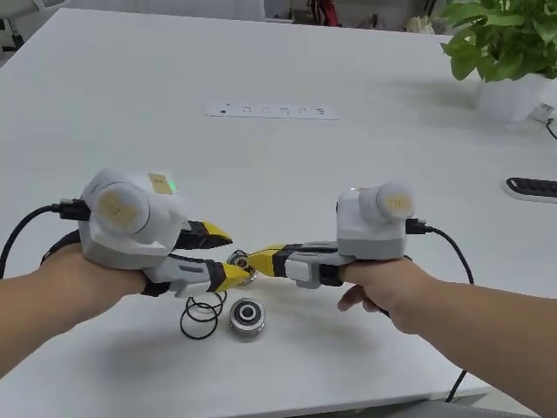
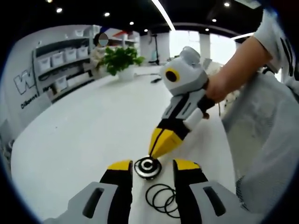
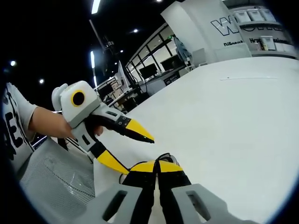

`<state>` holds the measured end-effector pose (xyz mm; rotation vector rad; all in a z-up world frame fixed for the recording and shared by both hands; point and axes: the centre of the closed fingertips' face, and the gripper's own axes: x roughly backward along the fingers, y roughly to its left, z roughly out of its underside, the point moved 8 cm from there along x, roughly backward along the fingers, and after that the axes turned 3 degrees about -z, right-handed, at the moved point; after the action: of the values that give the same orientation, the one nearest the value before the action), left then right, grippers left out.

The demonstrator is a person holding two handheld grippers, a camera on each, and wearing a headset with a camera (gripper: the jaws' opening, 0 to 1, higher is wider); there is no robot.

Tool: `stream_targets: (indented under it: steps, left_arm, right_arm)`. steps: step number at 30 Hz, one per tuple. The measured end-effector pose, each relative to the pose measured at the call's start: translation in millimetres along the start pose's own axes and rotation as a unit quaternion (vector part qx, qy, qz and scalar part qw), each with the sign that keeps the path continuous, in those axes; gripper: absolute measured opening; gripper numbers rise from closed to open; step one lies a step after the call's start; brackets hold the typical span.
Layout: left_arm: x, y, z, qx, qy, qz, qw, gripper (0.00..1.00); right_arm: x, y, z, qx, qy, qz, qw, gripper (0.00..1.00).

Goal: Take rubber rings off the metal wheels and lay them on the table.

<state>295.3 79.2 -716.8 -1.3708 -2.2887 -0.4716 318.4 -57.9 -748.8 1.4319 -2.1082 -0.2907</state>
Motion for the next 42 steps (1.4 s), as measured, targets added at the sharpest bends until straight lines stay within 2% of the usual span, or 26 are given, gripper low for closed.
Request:
stream_targets:
  steps: [3,7,13,27,34,42]
  left_arm:
    - [8.0,-0.7,-0.5,0.001,-0.011,0.005,0.9999,0.42]
    - [15.6,-1.3,0.0,-0.002,-0.016,0.01,0.9998,0.48]
    - [27.6,0.1,-0.2,0.009,-0.032,0.01,0.9994,0.55]
    - [52.1,-7.3,2.8,0.002,-0.044,0.026,0.9987,0.71]
    - [65.3,-9.3,4.5,0.011,-0.054,0.023,0.9982,0.74]
    - [77.4,-11.9,11.2,0.014,-0.053,0.017,0.9983,0.77]
  right_arm:
    - [0.4,1.4,-2.8,-0.003,-0.008,-0.005,1.0,0.0]
    - [0.4,3.2,-3.7,-0.002,-0.008,-0.006,0.9999,0.0]
    - [1.2,7.4,-7.3,-0.005,-0.015,-0.014,0.9998,0.0]
    - [-1.6,26.1,-13.1,-0.01,-0.021,-0.047,0.9986,0.0]
    - [-5.0,37.4,-11.9,-0.012,-0.015,-0.067,0.9976,0.0]
    - [-11.0,49.6,-4.8,-0.014,0.005,-0.093,0.9955,0.0]
